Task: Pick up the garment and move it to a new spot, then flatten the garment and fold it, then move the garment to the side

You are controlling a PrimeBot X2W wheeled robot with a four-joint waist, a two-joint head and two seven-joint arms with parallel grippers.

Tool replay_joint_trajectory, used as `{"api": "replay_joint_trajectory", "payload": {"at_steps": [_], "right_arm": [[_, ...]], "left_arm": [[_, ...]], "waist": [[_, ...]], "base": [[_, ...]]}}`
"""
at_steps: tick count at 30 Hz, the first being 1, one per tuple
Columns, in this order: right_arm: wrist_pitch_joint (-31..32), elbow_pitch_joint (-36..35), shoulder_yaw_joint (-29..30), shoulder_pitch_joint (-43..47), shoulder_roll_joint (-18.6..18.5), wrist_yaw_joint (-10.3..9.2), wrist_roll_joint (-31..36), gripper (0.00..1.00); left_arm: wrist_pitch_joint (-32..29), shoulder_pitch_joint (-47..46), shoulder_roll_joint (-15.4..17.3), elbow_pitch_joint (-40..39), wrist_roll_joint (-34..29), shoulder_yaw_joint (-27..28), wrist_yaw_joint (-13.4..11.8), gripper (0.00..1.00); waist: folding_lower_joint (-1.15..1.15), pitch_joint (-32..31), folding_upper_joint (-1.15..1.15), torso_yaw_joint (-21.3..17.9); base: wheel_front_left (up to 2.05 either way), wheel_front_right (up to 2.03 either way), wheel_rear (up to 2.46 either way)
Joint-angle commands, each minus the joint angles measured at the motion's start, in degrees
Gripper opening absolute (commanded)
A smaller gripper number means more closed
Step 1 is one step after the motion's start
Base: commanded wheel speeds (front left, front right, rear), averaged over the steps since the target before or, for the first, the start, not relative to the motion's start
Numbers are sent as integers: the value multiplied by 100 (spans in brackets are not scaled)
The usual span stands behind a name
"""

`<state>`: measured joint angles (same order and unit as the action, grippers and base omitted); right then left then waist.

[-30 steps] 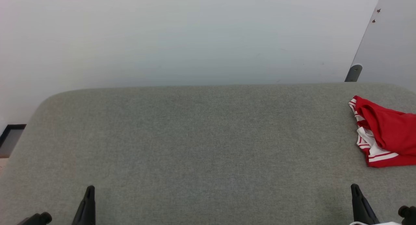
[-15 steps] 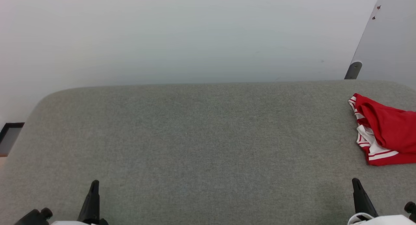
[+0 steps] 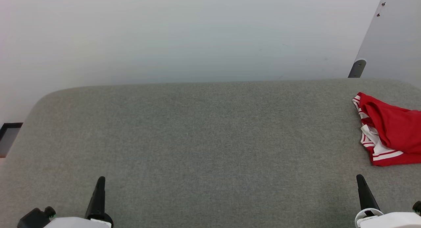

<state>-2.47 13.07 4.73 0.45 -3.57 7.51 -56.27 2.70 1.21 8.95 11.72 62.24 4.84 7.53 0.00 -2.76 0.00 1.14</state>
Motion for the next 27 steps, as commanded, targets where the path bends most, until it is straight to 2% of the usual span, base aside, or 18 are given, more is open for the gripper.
{"api": "replay_joint_trajectory", "payload": {"at_steps": [1, 27], "right_arm": [[49, -41, 24, -164, -2, -1, -214, 0], [421, 17, 101, -412, 32, -2, -1691, 0]], "left_arm": [[-52, -144, -6, -35, 190, 40, -3, 0], [-436, -416, -266, 82, 1411, 102, -5, 0]], "waist": [[0, 9, 0, -4], [0, 112, 0, -43]], "base": [[0, 0, 0], [0, 0, 0]]}}
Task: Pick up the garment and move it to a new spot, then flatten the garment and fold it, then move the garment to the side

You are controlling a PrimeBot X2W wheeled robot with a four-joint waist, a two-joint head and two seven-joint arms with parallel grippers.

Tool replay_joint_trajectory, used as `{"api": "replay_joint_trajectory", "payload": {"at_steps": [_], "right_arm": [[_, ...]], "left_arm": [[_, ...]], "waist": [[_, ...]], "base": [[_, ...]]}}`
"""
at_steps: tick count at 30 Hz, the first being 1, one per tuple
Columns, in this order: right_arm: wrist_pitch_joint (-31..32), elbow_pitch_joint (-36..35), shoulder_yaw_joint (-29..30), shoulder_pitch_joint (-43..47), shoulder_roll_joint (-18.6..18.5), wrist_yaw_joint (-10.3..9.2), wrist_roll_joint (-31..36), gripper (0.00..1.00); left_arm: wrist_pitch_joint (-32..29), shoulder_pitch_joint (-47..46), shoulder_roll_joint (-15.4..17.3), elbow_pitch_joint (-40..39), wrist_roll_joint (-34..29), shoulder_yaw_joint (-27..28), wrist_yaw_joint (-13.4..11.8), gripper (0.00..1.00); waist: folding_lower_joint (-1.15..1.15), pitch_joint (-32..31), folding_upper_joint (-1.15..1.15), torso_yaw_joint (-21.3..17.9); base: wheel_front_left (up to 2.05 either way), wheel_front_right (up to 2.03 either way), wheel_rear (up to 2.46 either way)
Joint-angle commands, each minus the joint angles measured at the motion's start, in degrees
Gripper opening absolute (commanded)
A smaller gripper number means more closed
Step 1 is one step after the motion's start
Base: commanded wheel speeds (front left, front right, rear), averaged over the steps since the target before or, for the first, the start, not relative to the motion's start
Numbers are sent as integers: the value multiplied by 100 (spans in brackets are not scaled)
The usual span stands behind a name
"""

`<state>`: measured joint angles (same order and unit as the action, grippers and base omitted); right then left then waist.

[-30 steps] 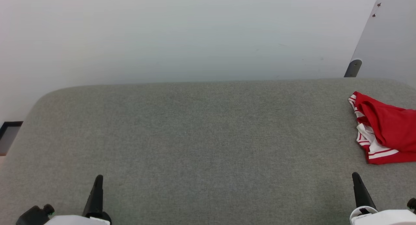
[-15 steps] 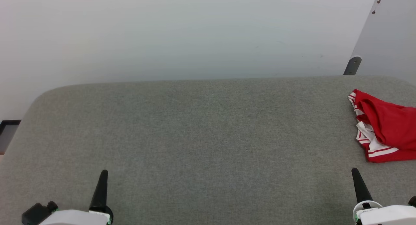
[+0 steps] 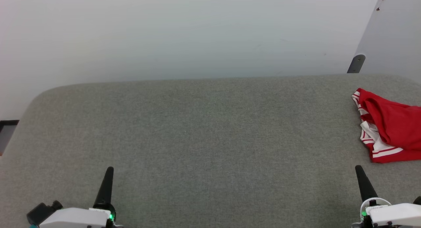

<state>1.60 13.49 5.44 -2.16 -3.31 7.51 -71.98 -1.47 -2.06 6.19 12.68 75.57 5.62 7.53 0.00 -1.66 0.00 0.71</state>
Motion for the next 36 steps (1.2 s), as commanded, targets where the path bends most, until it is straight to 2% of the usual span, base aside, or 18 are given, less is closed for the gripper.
{"api": "replay_joint_trajectory", "payload": {"at_steps": [1, 36], "right_arm": [[33, -23, 33, -158, 7, -2, -172, 0], [438, 41, 104, -396, 46, -1, -1755, 0]], "left_arm": [[-35, -103, 0, -10, 121, 27, -5, 0], [-448, -392, -291, 117, 1439, 93, -7, 0]], "waist": [[0, 6, 0, -2], [0, 150, 0, -58]], "base": [[0, 0, 0], [0, 0, 0]]}}
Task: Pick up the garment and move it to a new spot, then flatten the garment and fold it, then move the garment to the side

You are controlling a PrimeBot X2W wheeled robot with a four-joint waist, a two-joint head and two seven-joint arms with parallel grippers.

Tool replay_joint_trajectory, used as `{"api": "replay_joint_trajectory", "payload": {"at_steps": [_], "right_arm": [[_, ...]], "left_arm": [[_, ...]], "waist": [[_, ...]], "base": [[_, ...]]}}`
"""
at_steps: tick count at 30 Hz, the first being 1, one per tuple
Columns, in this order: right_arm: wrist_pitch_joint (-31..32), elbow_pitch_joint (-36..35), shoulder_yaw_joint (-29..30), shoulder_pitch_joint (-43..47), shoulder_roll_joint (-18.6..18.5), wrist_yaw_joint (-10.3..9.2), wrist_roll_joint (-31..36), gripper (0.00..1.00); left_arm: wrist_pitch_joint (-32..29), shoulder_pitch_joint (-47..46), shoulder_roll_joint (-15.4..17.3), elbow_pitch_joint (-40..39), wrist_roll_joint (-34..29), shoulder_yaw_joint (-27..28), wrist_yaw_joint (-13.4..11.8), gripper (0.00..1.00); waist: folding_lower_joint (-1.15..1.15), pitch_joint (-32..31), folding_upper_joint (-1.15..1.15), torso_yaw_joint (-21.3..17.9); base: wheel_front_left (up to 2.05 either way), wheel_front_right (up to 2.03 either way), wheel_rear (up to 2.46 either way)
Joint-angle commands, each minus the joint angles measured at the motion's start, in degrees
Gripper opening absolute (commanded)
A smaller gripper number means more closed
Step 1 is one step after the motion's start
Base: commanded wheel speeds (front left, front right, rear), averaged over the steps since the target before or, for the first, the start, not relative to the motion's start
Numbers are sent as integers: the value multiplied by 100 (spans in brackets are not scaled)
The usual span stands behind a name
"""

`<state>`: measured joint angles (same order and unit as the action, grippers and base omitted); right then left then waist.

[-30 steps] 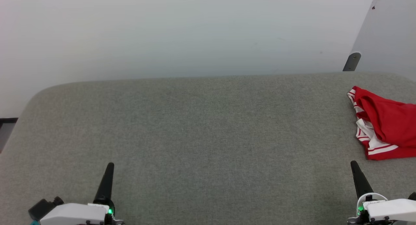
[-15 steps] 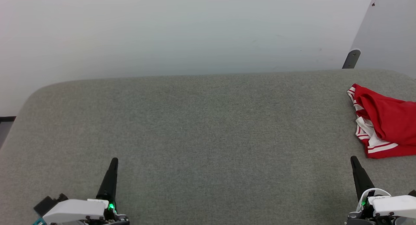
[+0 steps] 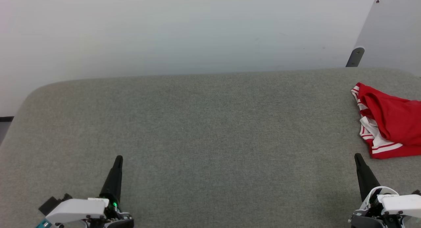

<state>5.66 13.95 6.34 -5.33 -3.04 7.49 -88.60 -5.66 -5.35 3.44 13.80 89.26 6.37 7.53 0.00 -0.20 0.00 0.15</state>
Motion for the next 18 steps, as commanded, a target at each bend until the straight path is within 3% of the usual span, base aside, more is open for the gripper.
{"api": "replay_joint_trajectory", "payload": {"at_steps": [1, 18], "right_arm": [[35, -3, 15, -87, 20, 0, -139, 0], [106, 10, 24, -106, 26, 1, -392, 0]], "left_arm": [[-39, -71, -24, 9, 110, 19, -7, 0], [-108, -121, -67, 30, 319, 27, -8, 0]], "waist": [[0, 7, 0, -3], [0, 38, 0, -15]], "base": [[0, 0, 0], [0, 0, 0]]}}
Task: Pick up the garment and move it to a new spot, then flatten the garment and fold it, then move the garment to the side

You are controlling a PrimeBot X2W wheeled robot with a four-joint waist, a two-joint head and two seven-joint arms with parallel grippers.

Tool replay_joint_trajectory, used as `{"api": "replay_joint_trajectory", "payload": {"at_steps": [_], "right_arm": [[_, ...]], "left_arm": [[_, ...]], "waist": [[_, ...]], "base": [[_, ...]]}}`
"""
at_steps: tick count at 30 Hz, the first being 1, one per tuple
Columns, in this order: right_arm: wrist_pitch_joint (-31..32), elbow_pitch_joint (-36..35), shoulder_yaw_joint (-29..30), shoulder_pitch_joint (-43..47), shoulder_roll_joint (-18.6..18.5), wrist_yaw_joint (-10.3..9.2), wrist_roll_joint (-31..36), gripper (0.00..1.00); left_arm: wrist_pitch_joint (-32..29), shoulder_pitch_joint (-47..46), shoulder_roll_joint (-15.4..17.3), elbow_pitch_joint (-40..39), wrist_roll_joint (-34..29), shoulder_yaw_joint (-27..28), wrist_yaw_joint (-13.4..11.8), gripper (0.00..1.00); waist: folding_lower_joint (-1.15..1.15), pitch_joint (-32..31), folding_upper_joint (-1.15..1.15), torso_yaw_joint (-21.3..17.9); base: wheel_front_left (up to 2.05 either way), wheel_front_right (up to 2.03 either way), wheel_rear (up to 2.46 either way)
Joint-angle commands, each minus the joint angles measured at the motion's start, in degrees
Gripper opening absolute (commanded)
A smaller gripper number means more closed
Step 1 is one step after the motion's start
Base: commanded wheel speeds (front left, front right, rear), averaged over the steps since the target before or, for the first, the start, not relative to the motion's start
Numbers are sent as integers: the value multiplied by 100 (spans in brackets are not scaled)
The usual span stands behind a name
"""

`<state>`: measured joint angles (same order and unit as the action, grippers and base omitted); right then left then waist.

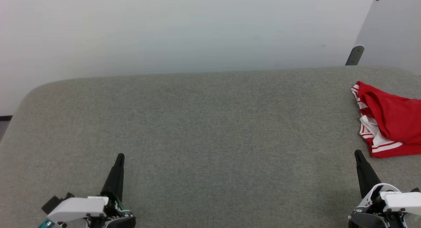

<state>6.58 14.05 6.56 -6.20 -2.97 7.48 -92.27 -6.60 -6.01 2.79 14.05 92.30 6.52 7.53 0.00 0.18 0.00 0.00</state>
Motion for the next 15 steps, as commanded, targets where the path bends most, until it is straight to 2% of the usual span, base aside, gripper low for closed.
{"api": "replay_joint_trajectory", "payload": {"at_steps": [1, 15], "right_arm": [[15, 0, 2, -19, 19, 2, -25, 0], [14, 0, 1, -19, 19, 2, -26, 0]], "left_arm": [[-14, -56, -2, 6, 15, 13, -8, 0], [-13, -55, -1, 6, 17, 10, -8, 0]], "waist": [[0, 0, 0, 0], [0, 0, 0, 0]], "base": [[0, 0, 0], [0, 0, 0]]}}
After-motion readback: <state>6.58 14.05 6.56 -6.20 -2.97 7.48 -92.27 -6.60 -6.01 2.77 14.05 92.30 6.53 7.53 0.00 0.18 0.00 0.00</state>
